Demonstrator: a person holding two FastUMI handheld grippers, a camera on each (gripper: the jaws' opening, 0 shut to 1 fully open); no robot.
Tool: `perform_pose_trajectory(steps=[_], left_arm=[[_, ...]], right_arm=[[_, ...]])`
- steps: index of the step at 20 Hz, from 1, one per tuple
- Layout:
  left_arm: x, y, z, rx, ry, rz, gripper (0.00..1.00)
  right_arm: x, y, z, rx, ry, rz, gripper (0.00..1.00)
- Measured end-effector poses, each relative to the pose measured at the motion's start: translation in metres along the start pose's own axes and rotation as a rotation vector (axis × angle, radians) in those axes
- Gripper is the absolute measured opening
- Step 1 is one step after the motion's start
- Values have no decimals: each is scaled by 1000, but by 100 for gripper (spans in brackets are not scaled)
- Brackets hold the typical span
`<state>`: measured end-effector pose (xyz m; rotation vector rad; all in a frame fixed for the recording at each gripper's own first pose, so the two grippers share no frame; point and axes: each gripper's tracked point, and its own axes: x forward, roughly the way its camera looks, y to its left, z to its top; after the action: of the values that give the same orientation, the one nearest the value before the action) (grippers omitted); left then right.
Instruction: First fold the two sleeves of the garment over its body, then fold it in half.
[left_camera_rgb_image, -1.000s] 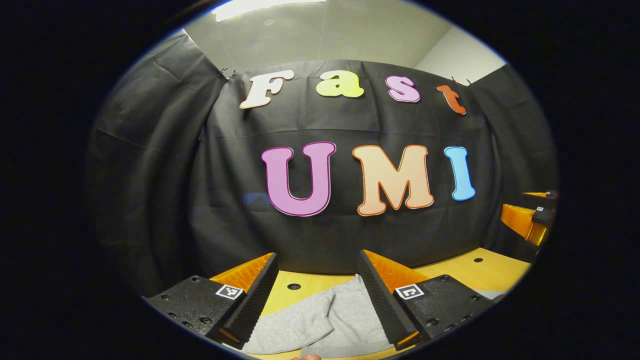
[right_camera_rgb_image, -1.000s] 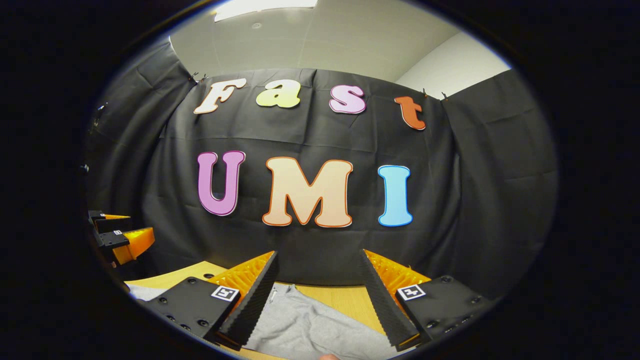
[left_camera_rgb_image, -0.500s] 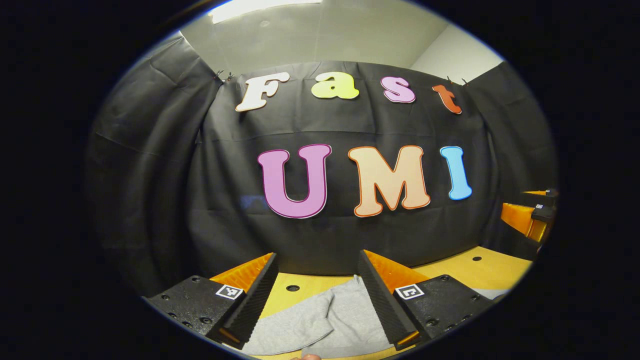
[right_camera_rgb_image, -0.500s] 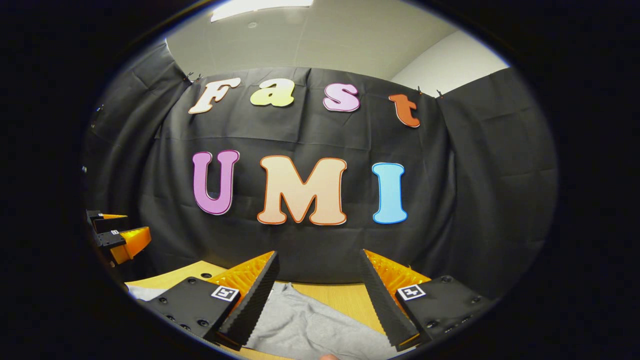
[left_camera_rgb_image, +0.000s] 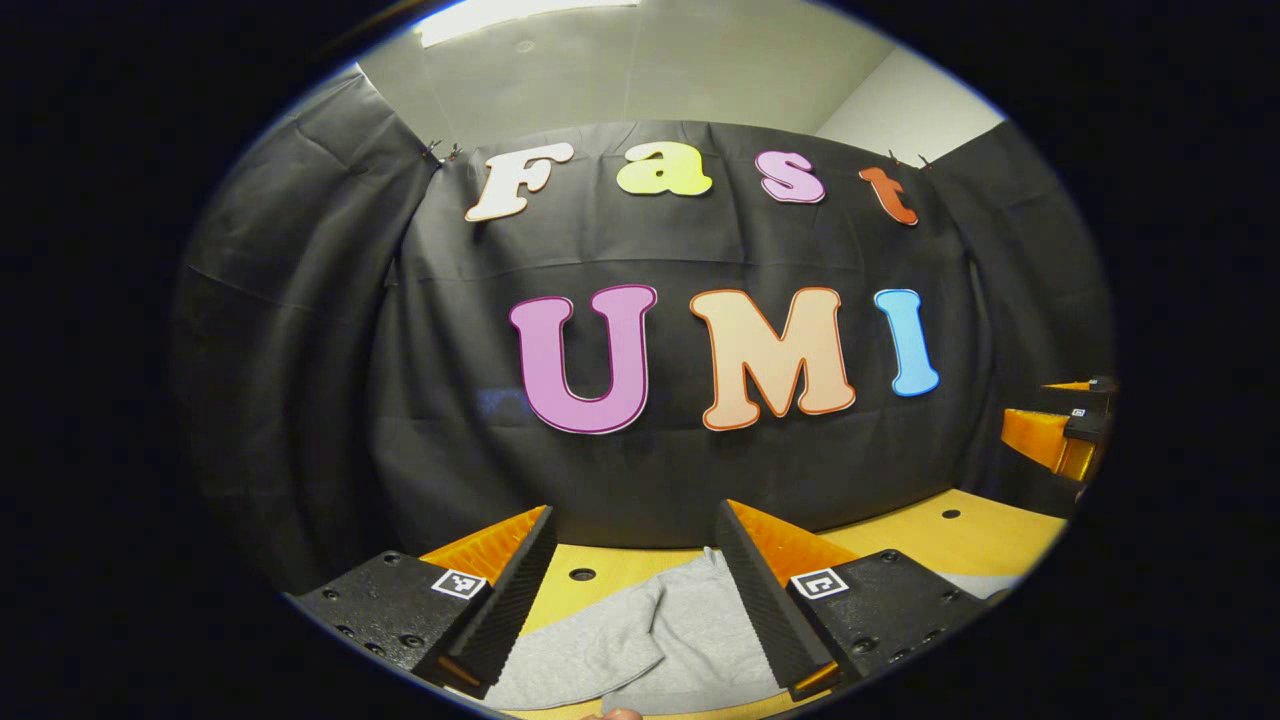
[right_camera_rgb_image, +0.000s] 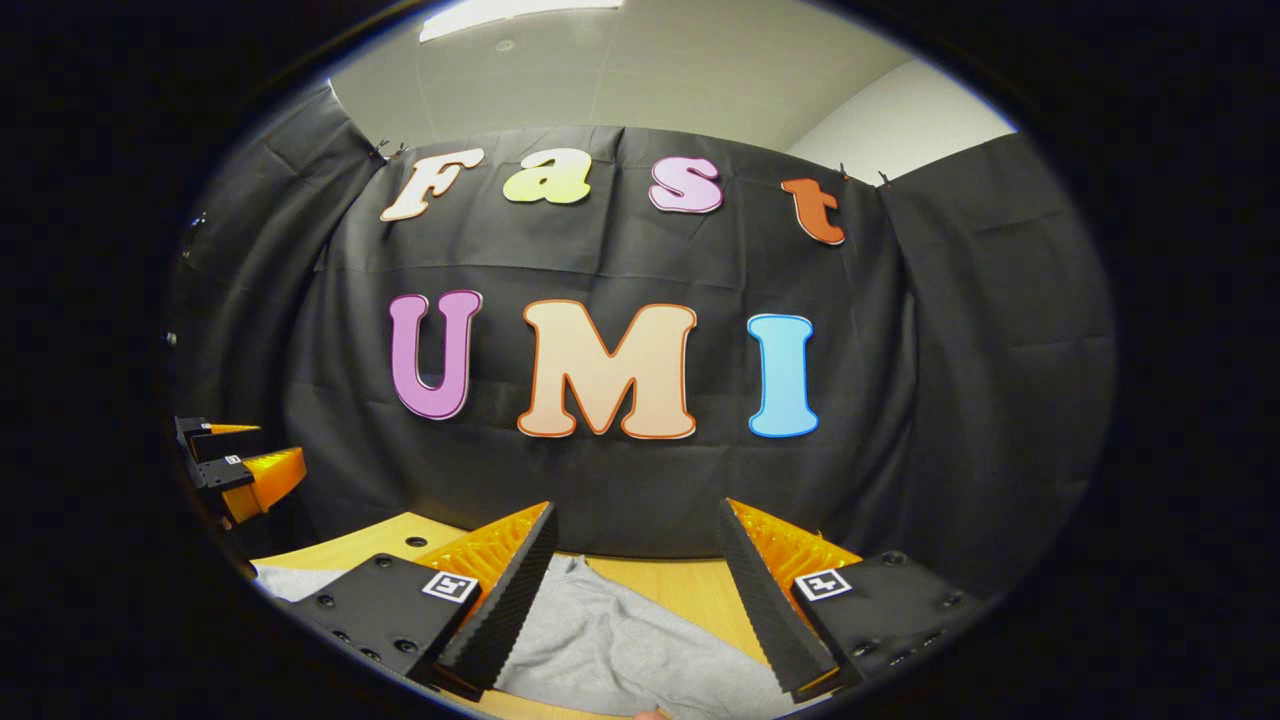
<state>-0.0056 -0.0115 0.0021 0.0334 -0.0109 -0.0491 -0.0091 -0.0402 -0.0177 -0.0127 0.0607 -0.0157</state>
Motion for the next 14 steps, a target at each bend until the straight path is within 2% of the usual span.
perform_pose_trajectory(steps=[7, 11, 13, 14], left_arm=[[9, -35, -7, -24, 16, -74, 94], [13, -56, -8, -24, 13, -120, 94], [14, -62, -9, -20, 13, -131, 95], [15, -64, -9, -18, 14, -136, 95]], right_arm=[[-9, -83, -21, -78, 45, -156, 99], [-18, -129, -56, -76, 145, -236, 100], [-22, -149, -78, -74, 206, -266, 96], [-25, -159, -89, -77, 234, -281, 99]])
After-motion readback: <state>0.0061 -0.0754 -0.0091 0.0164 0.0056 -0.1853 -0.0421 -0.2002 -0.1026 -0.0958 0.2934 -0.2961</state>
